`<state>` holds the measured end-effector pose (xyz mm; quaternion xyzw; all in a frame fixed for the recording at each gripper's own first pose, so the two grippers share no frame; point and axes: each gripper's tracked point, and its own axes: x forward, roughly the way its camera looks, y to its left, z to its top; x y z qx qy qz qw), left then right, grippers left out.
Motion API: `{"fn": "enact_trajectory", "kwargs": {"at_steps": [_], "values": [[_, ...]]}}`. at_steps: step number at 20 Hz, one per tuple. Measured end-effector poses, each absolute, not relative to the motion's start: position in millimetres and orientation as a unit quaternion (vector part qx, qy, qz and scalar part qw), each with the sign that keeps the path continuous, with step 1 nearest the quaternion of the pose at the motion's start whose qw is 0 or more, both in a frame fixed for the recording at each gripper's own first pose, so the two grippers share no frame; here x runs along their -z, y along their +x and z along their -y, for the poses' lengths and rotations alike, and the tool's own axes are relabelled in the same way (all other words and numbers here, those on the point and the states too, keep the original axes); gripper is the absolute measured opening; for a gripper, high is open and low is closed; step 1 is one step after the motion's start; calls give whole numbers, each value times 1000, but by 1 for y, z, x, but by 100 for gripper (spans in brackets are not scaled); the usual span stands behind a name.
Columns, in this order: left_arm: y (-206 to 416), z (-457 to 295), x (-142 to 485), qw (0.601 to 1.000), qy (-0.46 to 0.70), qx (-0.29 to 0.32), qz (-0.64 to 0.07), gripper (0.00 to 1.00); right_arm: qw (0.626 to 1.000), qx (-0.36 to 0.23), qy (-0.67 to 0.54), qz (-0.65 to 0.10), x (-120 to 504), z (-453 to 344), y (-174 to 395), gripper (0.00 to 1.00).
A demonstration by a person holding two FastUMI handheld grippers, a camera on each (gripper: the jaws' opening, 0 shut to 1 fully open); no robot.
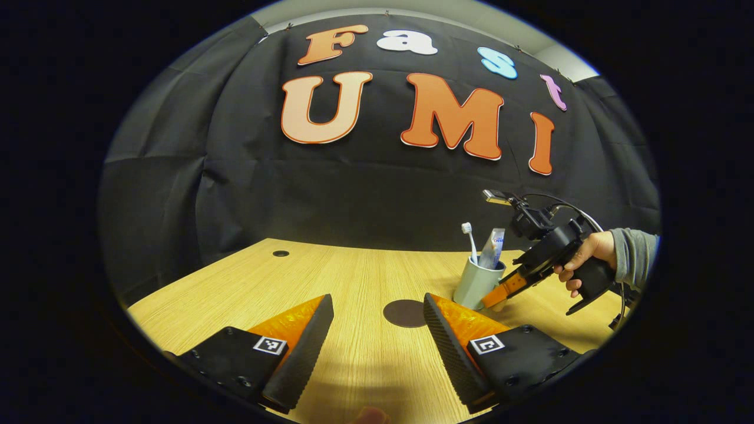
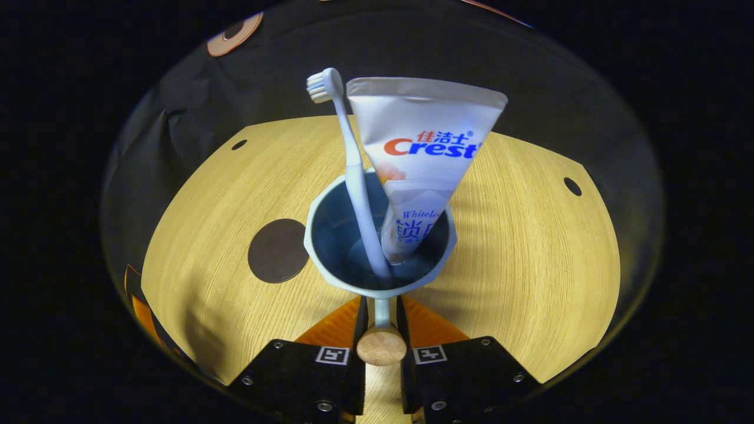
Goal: Put the toothbrush and toothpaste on the desktop into the cup, then pick up the cup and place it on the coaster on the desktop.
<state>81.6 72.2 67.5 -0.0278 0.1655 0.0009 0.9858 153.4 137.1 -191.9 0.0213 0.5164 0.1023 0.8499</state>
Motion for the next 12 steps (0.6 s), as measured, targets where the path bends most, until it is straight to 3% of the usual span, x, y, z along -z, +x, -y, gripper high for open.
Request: {"fn": "enact_trajectory", "kwargs": {"at_steps": [12], "values": [[79,-79,-64,987,-10,-4,-163,97,856,-152,-10,-494,189,-139,161,25]]}}
